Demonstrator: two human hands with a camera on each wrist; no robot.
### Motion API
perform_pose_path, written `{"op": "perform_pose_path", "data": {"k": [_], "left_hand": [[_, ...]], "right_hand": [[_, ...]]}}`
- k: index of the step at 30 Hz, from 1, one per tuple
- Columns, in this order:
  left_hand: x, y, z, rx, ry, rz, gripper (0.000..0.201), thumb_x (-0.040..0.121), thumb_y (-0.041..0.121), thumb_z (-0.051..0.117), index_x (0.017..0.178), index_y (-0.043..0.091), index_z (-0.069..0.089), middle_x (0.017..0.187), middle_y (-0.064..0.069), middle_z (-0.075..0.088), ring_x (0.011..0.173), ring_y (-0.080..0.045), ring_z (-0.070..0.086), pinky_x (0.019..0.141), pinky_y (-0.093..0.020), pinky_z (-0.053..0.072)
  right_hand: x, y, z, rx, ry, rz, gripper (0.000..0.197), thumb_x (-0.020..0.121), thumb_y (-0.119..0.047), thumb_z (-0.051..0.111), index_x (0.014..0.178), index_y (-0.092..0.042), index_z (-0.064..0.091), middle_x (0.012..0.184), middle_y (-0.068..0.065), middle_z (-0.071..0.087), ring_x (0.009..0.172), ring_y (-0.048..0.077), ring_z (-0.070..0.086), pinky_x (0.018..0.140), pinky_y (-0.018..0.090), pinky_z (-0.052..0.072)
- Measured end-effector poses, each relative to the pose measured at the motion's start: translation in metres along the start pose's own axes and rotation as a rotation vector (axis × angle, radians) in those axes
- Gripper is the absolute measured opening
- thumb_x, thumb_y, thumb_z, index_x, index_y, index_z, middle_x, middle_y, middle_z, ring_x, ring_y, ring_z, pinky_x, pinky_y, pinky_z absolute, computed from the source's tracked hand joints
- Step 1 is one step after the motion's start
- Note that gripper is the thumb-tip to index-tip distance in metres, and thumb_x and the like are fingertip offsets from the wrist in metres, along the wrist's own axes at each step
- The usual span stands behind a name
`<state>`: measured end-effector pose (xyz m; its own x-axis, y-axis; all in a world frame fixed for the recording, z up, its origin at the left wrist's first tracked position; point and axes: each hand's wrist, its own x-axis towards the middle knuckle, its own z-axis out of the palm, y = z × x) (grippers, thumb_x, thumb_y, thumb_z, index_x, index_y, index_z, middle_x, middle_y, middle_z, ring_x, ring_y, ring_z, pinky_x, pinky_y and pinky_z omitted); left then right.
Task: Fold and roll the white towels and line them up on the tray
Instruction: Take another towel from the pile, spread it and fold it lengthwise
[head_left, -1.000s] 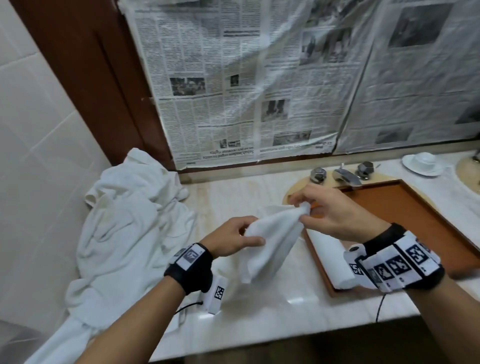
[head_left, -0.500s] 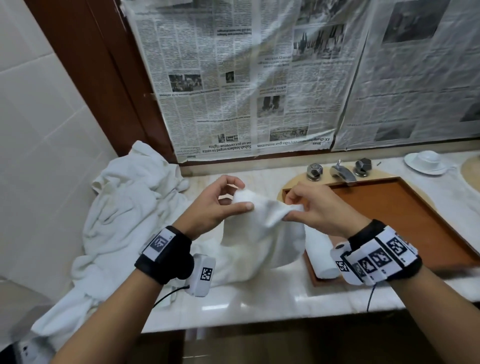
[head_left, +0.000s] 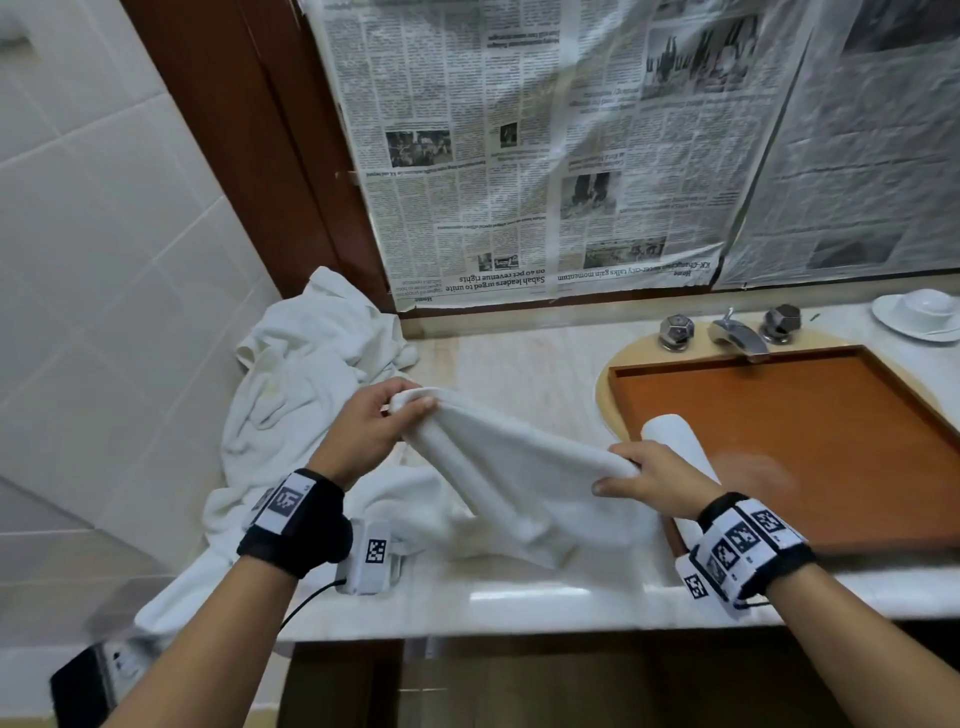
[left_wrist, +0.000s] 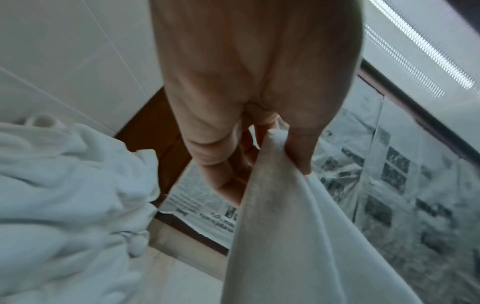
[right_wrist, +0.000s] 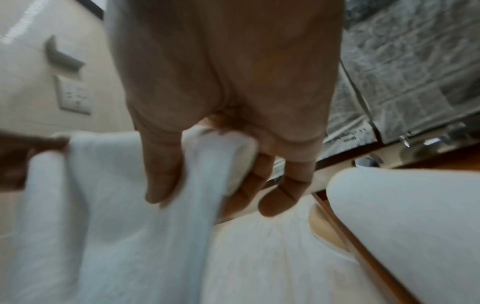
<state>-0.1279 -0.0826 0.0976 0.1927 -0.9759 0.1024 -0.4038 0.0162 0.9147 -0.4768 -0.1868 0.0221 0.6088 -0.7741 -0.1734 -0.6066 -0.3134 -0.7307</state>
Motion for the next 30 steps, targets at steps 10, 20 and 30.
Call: {"op": "perform_pose_path", "data": {"k": [10, 20, 30], "left_hand": [[-0.01, -0.071, -0.016, 0.07, 0.102, -0.15, 0.012, 0.09, 0.036, 0.071, 0.086, 0.024, 0.073, 0.082, 0.009, 0.07, 0.08, -0.012, 0.063, 0.072, -0.029, 0.05], [0.004, -0.12, 0.001, 0.633, -0.093, -0.169, 0.021, 0.094, 0.034, 0.057, 0.081, 0.019, 0.064, 0.086, 0.002, 0.063, 0.089, -0.023, 0.061, 0.073, -0.03, 0.035], [0.0, -0.142, 0.061, 0.726, -0.235, -0.228, 0.011, 0.096, 0.025, 0.058, 0.1, 0.015, 0.057, 0.091, -0.006, 0.067, 0.091, -0.03, 0.061, 0.073, -0.035, 0.043]], "right_hand": [[0.017, -0.023, 0.027, 0.36, 0.111, 0.035, 0.054, 0.088, -0.067, 0.051, 0.076, -0.014, 0.049, 0.069, -0.006, 0.051, 0.063, 0.009, 0.053, 0.061, 0.023, 0.042], [0.05, -0.007, 0.057, 0.326, 0.11, 0.096, 0.015, 0.084, -0.006, 0.069, 0.089, -0.013, 0.057, 0.07, -0.006, 0.055, 0.064, 0.011, 0.051, 0.058, 0.026, 0.045], [0.046, 0.019, 0.113, 0.298, 0.115, 0.251, 0.022, 0.075, -0.022, 0.074, 0.08, -0.018, 0.053, 0.07, -0.006, 0.056, 0.058, 0.009, 0.046, 0.054, 0.02, 0.037]]}}
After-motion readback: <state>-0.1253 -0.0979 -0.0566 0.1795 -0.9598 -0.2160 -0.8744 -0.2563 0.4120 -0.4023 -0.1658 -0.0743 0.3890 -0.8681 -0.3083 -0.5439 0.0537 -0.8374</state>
